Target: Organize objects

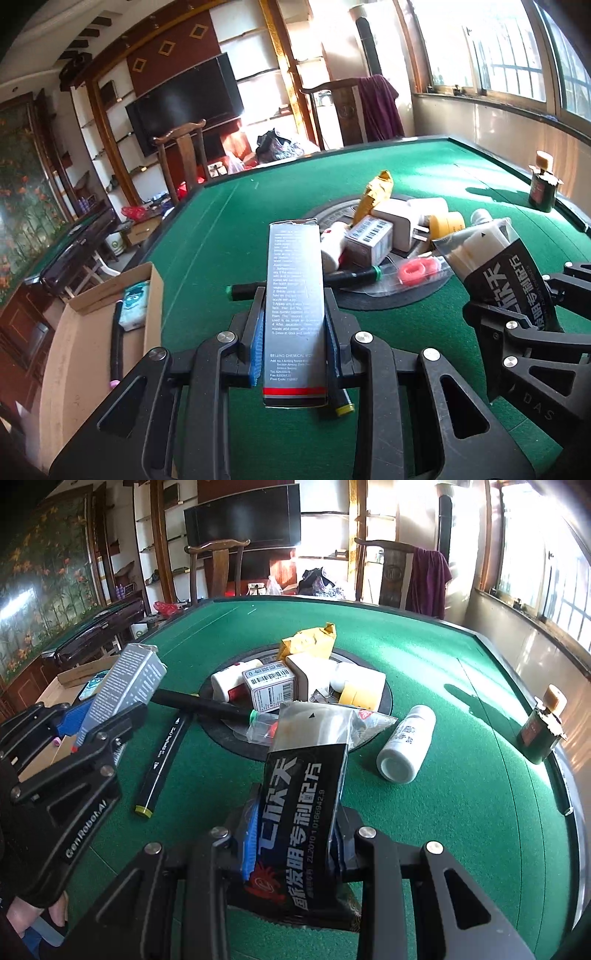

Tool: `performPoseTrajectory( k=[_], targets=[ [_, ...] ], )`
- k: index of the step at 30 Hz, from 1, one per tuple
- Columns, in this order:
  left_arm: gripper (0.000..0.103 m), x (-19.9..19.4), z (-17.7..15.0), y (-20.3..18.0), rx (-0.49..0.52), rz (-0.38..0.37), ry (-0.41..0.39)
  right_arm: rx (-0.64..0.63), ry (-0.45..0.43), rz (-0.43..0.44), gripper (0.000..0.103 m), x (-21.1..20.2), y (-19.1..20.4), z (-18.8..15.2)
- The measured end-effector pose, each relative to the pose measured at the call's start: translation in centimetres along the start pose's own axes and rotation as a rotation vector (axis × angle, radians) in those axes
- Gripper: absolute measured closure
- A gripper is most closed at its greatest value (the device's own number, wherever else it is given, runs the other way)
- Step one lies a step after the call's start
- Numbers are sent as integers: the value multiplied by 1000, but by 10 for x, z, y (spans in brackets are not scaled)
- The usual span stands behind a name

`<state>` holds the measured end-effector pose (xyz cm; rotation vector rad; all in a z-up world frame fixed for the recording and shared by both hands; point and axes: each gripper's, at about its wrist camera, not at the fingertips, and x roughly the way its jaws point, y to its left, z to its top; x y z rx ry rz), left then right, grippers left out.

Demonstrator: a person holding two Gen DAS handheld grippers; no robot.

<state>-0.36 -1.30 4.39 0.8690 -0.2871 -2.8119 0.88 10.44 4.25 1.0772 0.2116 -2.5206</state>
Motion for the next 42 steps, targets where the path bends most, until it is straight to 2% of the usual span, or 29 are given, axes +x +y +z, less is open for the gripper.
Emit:
performPoseTrajectory(
  k=[8, 27, 42],
  targets=[
    [76, -9, -2, 17, -37, 9, -23, -16, -39, -52, 72, -6, 17, 4],
    [76, -15, -10, 56, -118, 31, -38, -66, -50, -31, 72, 0, 76, 10],
    [76, -20, -15, 77, -165, 45, -46, -91, -77, -34, 72, -5, 98, 14]
  ],
)
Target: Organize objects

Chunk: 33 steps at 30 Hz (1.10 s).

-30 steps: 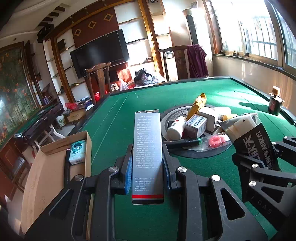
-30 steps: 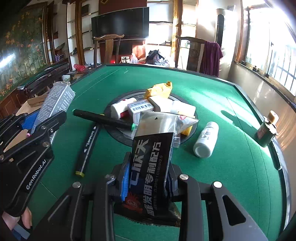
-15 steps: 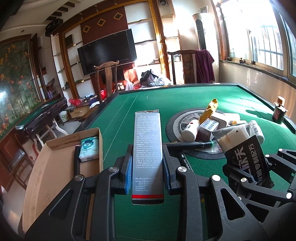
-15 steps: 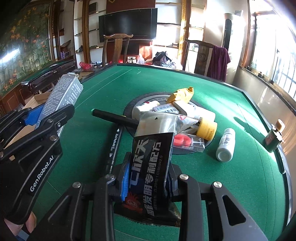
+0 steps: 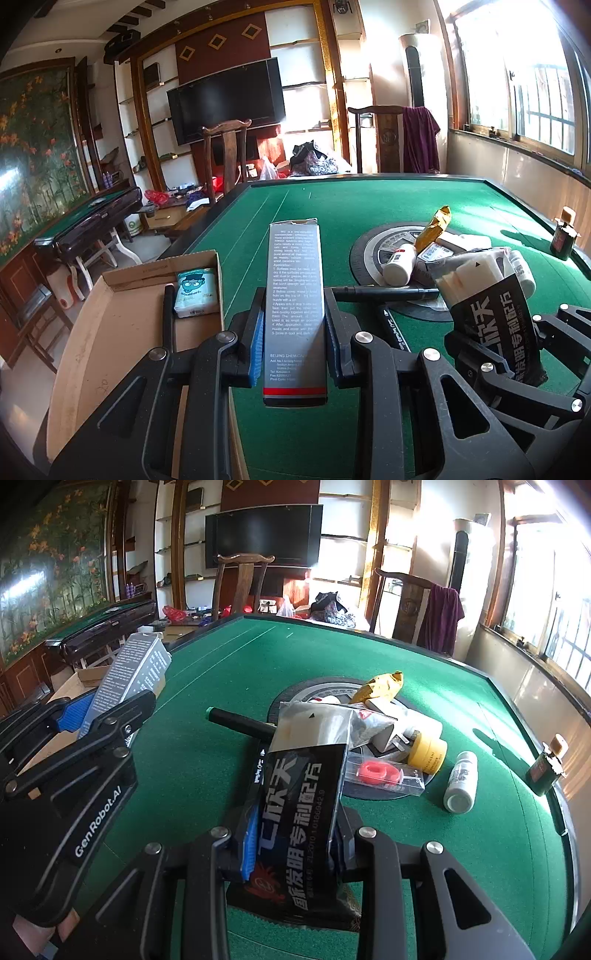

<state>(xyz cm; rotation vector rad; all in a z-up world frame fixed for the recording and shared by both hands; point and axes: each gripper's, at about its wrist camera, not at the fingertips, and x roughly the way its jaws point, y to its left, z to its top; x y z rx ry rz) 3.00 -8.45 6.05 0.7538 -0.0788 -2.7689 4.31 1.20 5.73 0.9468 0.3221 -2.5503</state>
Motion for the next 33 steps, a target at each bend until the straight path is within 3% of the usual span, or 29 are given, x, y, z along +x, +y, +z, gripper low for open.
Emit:
performPoseTrajectory(
  k=[21, 25, 33],
  targets=[
    [76, -4, 4, 14, -43, -3, -12, -10, -8, 8, 72, 2, 14, 3],
    [76, -7, 7, 32, -97, -14, -16, -3, -15, 9, 72, 3, 21, 9],
    [76, -24, 4, 82, -156, 59, -40, -30, -36, 33, 72, 2, 50, 26]
  ],
)
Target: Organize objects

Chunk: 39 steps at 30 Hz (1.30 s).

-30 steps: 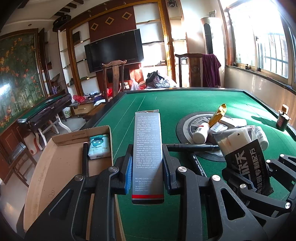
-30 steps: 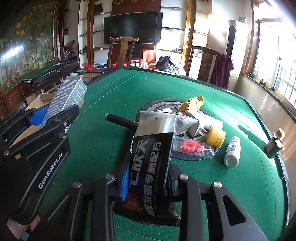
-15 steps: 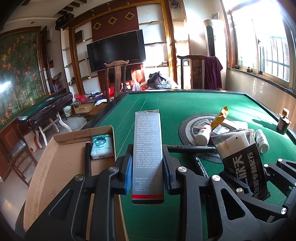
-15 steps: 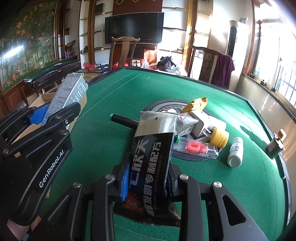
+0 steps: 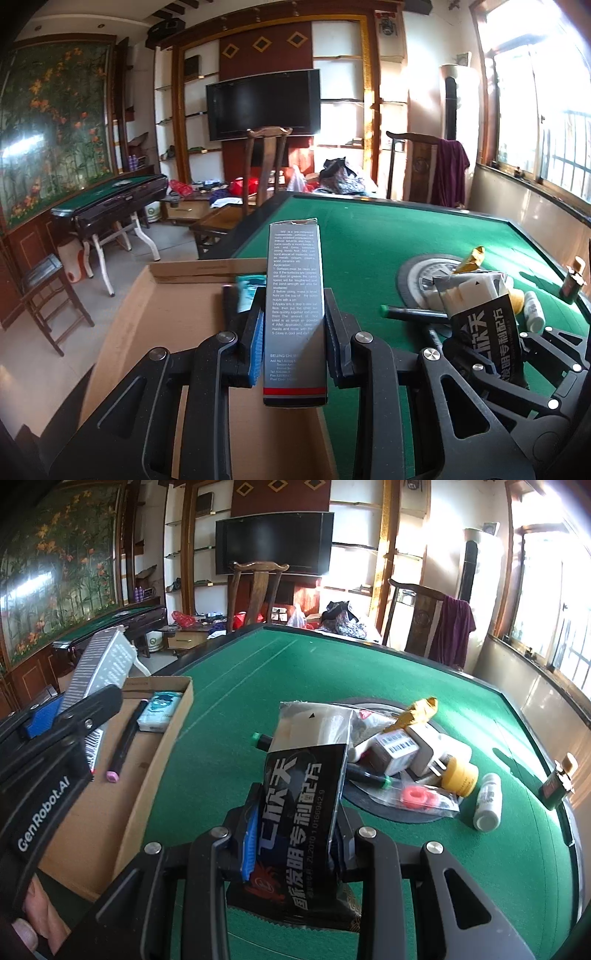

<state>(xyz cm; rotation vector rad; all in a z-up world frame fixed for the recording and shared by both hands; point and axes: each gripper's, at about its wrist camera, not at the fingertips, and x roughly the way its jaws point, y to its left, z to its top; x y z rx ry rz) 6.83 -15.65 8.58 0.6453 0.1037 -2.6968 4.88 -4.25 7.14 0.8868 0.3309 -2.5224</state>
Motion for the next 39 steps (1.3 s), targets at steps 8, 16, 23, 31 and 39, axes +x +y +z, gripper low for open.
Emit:
performPoseTrajectory(
  k=[8, 16, 23, 31, 39],
  targets=[
    [76, 1, -6, 61, -69, 101, 25, -75, -35, 65, 72, -6, 48, 14],
    [76, 7, -18, 99, -115, 145, 64, -159, -42, 96, 72, -5, 97, 24],
    [76, 14, -22, 114, -127, 162, 88, -206, -11, 113, 72, 10, 128, 25],
    [76, 20, -23, 129, -128, 168, 108, -221, 21, 116, 72, 30, 136, 28],
    [76, 25, -25, 138, -142, 167, 129, -231, 85, 124, 72, 51, 143, 26]
  ],
)
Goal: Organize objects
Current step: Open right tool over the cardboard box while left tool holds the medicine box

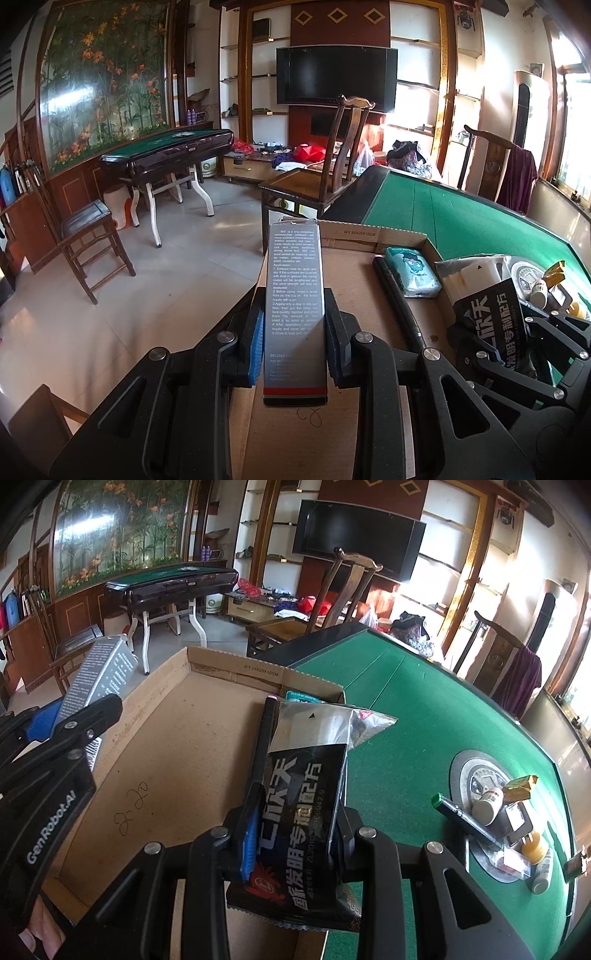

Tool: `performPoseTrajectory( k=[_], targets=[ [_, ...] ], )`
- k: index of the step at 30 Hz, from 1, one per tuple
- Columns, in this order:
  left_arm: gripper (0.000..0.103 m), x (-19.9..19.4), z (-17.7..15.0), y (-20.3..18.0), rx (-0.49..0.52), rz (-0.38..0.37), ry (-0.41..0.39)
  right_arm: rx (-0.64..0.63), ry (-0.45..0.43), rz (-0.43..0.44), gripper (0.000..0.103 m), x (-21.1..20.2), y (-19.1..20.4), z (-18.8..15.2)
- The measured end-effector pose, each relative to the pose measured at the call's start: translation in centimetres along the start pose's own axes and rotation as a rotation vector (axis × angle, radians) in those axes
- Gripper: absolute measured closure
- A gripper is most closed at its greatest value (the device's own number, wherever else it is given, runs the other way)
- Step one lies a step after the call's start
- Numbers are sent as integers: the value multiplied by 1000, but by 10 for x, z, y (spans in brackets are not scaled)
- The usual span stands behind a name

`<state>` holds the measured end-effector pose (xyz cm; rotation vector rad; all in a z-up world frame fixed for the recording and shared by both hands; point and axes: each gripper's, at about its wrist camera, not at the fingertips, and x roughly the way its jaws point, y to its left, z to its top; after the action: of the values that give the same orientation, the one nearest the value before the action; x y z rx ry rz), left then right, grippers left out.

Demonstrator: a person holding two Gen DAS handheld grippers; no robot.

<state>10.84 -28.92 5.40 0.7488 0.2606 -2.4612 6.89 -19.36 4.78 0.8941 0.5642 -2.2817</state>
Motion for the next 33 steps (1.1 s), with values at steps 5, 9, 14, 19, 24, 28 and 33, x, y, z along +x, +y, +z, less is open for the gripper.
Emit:
performPoseTrajectory(
  k=[5, 9, 14, 19, 24, 28, 33],
  targets=[
    [76, 7, 1, 5, -17, -29, 37, 57, 65, 54, 72, 16, -12, 5],
    [76, 8, 1, 4, -16, -40, 48, 105, 122, 126, 72, 30, -24, 11],
    [76, 8, 1, 3, -13, -47, 55, 120, 169, 166, 72, 45, -26, 20],
    [76, 7, 1, 4, -15, -49, 60, 156, 211, 214, 72, 58, -32, 24],
    [76, 7, 1, 4, -13, -59, 69, 185, 223, 249, 70, 61, -35, 24],
    [76, 7, 0, 1, -7, -78, 82, 176, 240, 241, 69, 59, -36, 25],
    [76, 13, 4, -2, -7, -118, 122, 162, 237, 238, 64, 51, -39, 26]
  ],
)
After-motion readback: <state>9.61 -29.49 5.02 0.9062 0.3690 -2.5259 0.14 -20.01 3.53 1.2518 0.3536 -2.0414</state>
